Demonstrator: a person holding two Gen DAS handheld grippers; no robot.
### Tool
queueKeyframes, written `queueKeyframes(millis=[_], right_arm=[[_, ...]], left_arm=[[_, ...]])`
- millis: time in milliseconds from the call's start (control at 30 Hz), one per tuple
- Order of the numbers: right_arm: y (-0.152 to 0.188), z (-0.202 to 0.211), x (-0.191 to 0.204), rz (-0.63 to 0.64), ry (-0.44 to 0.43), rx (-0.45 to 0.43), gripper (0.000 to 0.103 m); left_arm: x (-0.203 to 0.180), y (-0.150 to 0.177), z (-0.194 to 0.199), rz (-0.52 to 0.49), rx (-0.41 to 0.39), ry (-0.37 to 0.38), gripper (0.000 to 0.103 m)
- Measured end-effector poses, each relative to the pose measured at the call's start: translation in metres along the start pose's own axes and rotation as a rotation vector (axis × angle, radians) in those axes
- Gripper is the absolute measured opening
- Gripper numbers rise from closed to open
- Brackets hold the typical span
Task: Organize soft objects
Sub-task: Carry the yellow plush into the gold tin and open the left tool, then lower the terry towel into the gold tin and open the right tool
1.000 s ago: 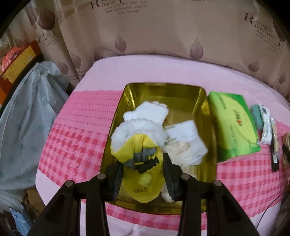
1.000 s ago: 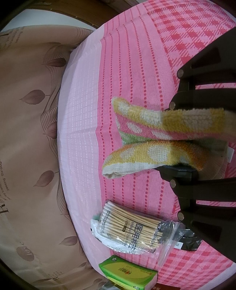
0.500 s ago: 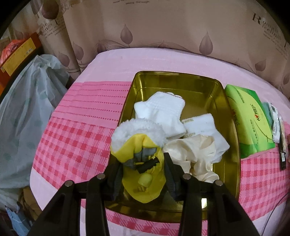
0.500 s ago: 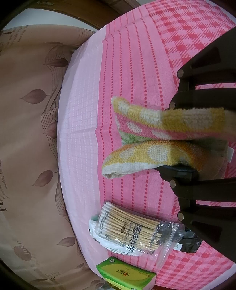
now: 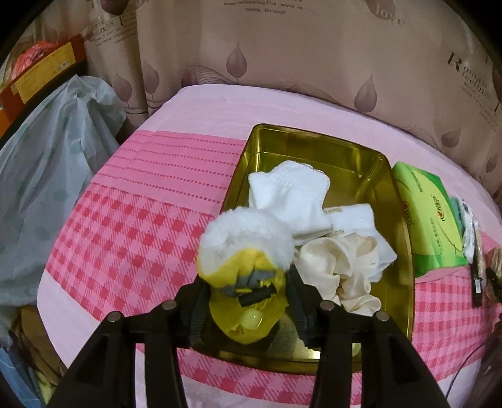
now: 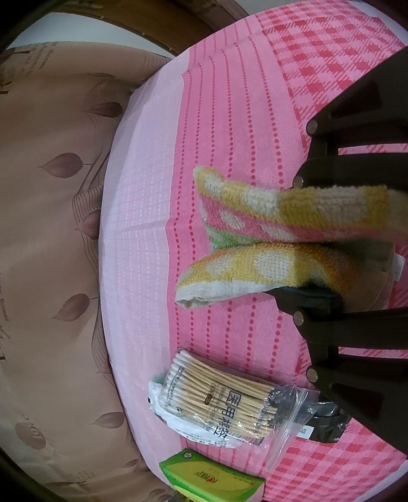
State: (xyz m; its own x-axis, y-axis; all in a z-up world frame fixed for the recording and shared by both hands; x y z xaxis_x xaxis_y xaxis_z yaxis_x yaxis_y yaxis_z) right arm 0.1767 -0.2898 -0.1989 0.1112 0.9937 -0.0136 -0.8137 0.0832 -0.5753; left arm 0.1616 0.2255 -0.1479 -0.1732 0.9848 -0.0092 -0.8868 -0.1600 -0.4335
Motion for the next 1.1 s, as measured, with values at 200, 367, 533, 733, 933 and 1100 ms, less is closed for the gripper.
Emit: queueKeyframes(millis=[200,367,533,733,933,1100], right_arm=[[0.001,0.001,-0.001,0.008,0.013,-0.002,0.032],[0.001,0.006,0.001,0.003,0.038,-0.007,0.027],[0.001,0.016,0.001,-0.047,0.041,-0.018,0.025],[-0.014,0.048,0.012,-0.086,0.010,-0.078,0.025],[-0.035,0.083,0.061,-0.020,-0.078,-0.116,0.025],[-0.040,0.103,0.129,0.071,-0.185,-0.114,0.025]], left_arm=[[-0.003,0.004,0.012,-0.049,-0.061,-0.045,0.047],[-0.004,-0.001,0.028,-0.071,-0.146,-0.056,0.053],[-0.006,-0.003,0.032,-0.079,-0.172,-0.018,0.057],[-0.006,-0.006,0.037,-0.072,-0.197,0.009,0.057],[0.002,-0.009,0.046,-0.032,-0.232,0.010,0.057],[0.020,-0.013,0.051,0.041,-0.250,-0.004,0.058]])
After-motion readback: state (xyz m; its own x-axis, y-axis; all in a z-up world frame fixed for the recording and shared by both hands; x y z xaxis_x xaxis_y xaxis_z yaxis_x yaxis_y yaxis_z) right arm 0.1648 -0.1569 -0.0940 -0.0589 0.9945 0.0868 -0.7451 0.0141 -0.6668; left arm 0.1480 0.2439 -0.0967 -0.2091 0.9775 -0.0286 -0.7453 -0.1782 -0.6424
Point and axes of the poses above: each gripper's, at about its wrist camera, not at the fingertips, and z roughly against the way its jaws point, x to its left, y to its underside, the point moved 10 cm from there along -z, roughly the way its jaws point, and after that the axes turned 4 degrees about x, right-handed, at the moved point
